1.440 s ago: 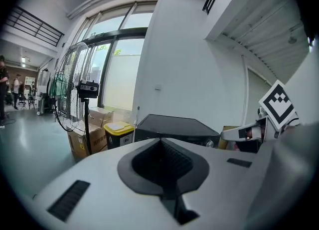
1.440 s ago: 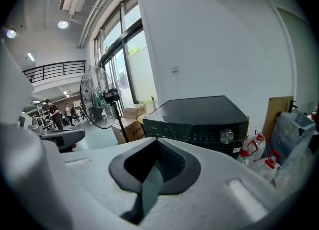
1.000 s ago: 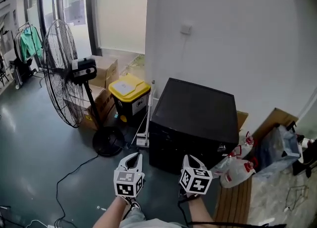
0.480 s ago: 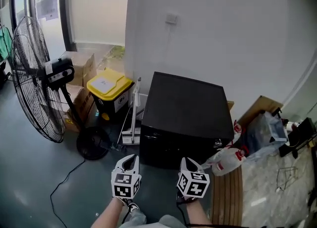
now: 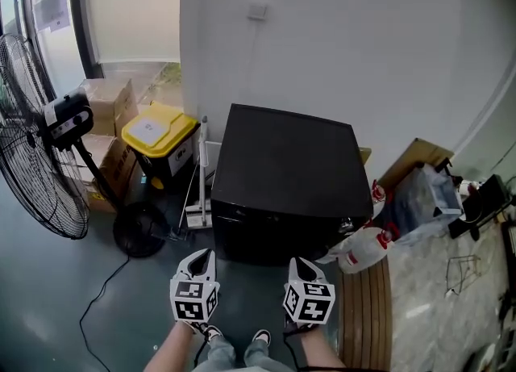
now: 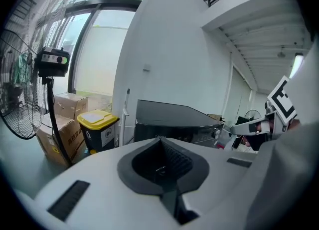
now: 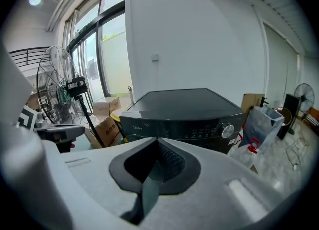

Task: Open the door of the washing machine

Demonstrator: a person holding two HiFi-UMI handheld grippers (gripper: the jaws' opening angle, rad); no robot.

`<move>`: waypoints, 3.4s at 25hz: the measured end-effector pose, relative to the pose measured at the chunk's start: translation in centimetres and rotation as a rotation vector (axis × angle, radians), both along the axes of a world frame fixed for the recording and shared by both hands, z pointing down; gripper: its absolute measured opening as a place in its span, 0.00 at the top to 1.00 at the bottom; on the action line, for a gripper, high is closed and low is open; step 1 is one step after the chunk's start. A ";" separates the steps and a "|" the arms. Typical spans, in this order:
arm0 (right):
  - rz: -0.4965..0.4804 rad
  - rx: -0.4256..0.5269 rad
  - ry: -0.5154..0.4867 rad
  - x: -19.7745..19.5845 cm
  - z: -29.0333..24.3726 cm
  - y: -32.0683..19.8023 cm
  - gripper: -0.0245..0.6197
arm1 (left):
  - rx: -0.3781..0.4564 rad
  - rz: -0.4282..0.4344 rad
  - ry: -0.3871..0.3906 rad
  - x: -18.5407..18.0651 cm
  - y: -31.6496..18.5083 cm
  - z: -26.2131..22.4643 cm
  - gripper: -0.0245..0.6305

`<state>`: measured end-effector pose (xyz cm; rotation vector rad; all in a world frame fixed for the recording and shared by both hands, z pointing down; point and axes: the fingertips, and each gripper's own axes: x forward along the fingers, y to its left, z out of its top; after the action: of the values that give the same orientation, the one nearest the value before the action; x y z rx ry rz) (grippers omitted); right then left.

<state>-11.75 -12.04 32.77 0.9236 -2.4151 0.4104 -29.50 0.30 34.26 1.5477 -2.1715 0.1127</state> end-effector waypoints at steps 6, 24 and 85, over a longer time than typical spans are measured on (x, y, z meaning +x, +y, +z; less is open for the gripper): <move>-0.024 -0.041 0.030 -0.2 3.2 -0.7 0.95 | -0.062 -0.044 -0.003 -0.3 -0.1 3.4 0.96; 0.042 -0.148 0.119 -2.2 17.7 -4.2 0.95 | -0.154 0.001 0.062 -1.8 -3.2 18.1 0.96; 0.296 -0.234 0.197 -0.3 25.9 -3.1 0.95 | -0.220 0.700 -0.001 -1.8 -14.1 31.2 0.69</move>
<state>-12.10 -15.13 58.72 1.1585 -2.0085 0.6614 -31.31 -13.83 65.42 2.0848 -1.4625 0.5502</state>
